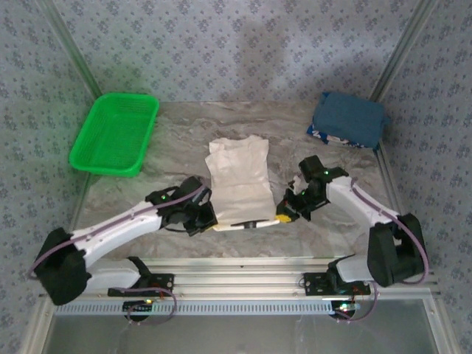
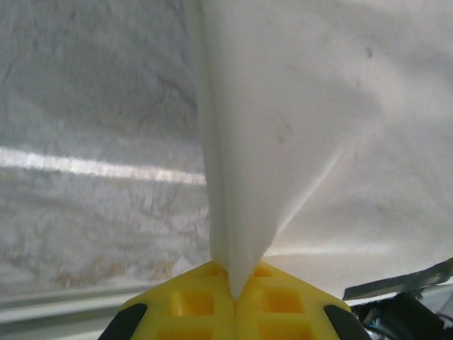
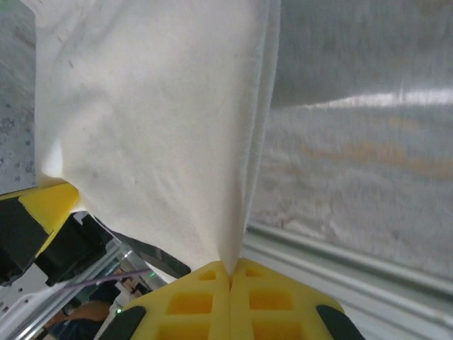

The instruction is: Fold and stack the t-shirts

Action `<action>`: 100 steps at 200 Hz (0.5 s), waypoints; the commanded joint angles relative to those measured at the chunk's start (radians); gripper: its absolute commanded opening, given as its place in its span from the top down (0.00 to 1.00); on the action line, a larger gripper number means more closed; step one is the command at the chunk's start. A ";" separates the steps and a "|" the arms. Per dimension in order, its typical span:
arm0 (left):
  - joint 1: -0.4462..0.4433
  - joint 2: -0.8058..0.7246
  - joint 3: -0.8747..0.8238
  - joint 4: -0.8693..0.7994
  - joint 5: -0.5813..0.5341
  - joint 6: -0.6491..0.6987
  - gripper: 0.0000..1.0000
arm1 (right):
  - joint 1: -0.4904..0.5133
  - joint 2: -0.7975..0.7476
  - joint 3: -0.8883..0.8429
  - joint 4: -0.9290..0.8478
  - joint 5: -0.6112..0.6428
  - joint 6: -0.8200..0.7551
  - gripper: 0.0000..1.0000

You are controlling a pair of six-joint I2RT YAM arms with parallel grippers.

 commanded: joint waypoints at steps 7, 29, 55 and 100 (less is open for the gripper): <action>-0.010 -0.107 -0.046 -0.057 -0.041 -0.148 0.96 | 0.022 -0.090 -0.026 -0.112 -0.015 0.064 1.00; -0.011 -0.158 0.005 -0.107 -0.059 -0.140 0.96 | 0.026 -0.131 0.038 -0.166 -0.002 0.065 1.00; -0.005 -0.177 0.099 -0.178 -0.079 -0.111 0.95 | 0.034 -0.145 0.138 -0.213 0.016 0.063 1.00; 0.057 -0.175 0.181 -0.193 -0.058 -0.058 0.95 | 0.035 -0.111 0.280 -0.203 0.025 0.106 1.00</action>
